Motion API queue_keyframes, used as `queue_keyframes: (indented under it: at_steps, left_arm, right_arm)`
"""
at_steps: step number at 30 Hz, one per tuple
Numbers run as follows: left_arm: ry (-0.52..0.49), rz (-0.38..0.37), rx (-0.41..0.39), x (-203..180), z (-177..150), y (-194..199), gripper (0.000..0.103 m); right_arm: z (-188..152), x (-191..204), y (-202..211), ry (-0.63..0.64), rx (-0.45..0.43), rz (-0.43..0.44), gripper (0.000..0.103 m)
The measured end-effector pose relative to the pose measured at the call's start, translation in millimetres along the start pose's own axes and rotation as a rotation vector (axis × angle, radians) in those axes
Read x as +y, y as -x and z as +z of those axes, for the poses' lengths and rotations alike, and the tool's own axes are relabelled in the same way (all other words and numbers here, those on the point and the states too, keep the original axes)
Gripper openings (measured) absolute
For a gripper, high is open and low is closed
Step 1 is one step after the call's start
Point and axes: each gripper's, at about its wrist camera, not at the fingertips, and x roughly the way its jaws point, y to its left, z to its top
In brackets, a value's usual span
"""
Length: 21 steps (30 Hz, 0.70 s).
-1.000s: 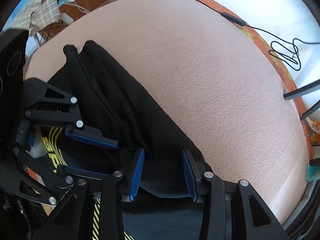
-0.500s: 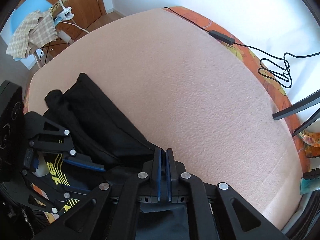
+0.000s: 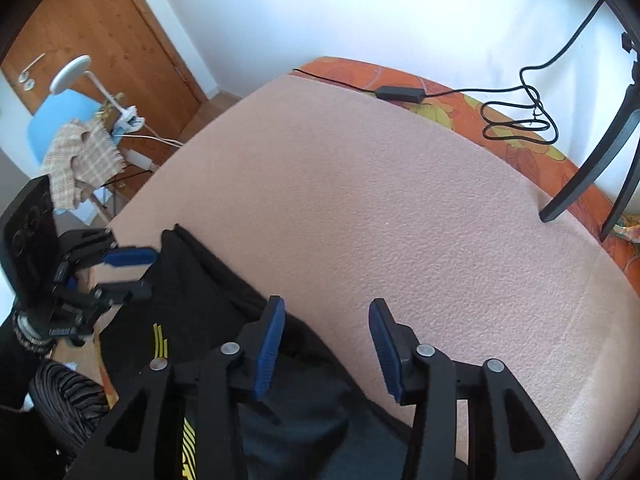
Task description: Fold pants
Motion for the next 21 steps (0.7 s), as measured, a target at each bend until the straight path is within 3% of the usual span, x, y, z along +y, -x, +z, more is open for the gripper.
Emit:
queue_keyframes:
  at_steps: [2, 4, 8, 9, 10, 11, 12, 13, 16, 19, 21]
  left_arm:
    - [0.030, -0.001, 0.005, 13, -4, 7, 0.030]
    - [0.051, 0.017, 0.008, 23, -9, 12, 0.041]
    - [0.103, 0.021, 0.015, 40, -18, 14, 0.042]
    - [0.114, 0.022, 0.020, 43, -19, 12, 0.042]
    - [0.120, 0.033, 0.027, 43, -20, 9, 0.042]
    - [0.121, 0.049, 0.037, 43, -20, 5, 0.042]
    - [0.120, 0.062, 0.049, 43, -21, 2, 0.042]
    - [0.122, 0.070, 0.058, 44, -22, 1, 0.042]
    - [0.127, 0.087, 0.081, 44, -27, -1, 0.042]
    - [0.136, 0.098, 0.087, 46, -32, 5, 0.042]
    - [0.161, 0.102, 0.081, 49, -36, 13, 0.042]
  right_arm:
    - [-9, 1, -1, 0.033, 0.006, -0.017, 0.056]
    - [-16, -5, -9, 0.023, 0.036, -0.008, 0.056]
    - [-23, -12, -25, -0.005, 0.038, 0.021, 0.056]
    - [-23, -11, -29, -0.010, 0.042, 0.020, 0.052]
    - [-22, -11, -34, -0.012, 0.051, 0.011, 0.029]
    - [-21, -11, -40, -0.011, 0.062, -0.013, 0.018]
    - [-19, -11, -44, -0.009, 0.060, -0.055, 0.009]
    - [-17, -14, -48, -0.020, 0.058, -0.090, 0.007]
    - [-11, -17, -50, -0.068, 0.037, -0.095, 0.007]
    - [-11, -17, -43, -0.093, 0.023, -0.049, 0.026]
    - [-13, -14, -32, -0.094, -0.003, -0.076, 0.032]
